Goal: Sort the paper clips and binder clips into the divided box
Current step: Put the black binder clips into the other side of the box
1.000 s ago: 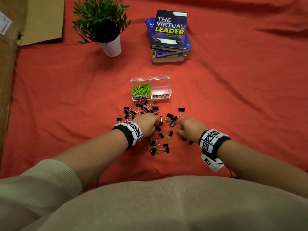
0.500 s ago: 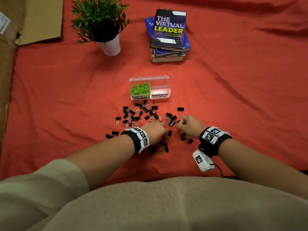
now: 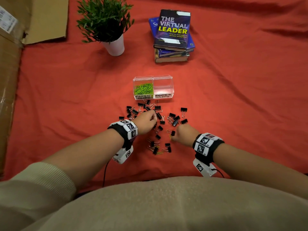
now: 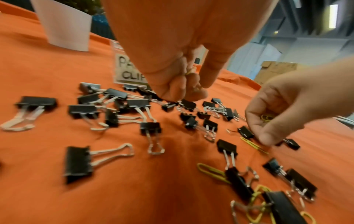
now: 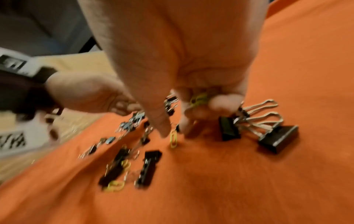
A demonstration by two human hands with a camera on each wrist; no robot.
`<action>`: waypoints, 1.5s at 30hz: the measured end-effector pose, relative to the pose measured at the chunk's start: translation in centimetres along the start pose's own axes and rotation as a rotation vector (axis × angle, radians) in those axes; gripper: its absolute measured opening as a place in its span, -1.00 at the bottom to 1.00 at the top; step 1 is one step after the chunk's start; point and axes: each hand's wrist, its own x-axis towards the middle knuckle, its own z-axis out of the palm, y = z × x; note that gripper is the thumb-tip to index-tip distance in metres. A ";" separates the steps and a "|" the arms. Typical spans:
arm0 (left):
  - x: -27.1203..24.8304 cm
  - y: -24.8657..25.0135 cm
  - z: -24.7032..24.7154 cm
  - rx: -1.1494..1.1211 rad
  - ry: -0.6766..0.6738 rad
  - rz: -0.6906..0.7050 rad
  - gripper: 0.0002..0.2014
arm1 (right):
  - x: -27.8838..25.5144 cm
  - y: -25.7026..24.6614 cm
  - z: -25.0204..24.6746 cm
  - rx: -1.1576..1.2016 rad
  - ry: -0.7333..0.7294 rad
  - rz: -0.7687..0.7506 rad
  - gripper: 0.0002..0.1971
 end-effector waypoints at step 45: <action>-2.5 -4.2 2.6 0.522 -0.121 0.155 -0.85 | -0.3 -4.0 1.4 -0.246 0.024 -0.389 -0.69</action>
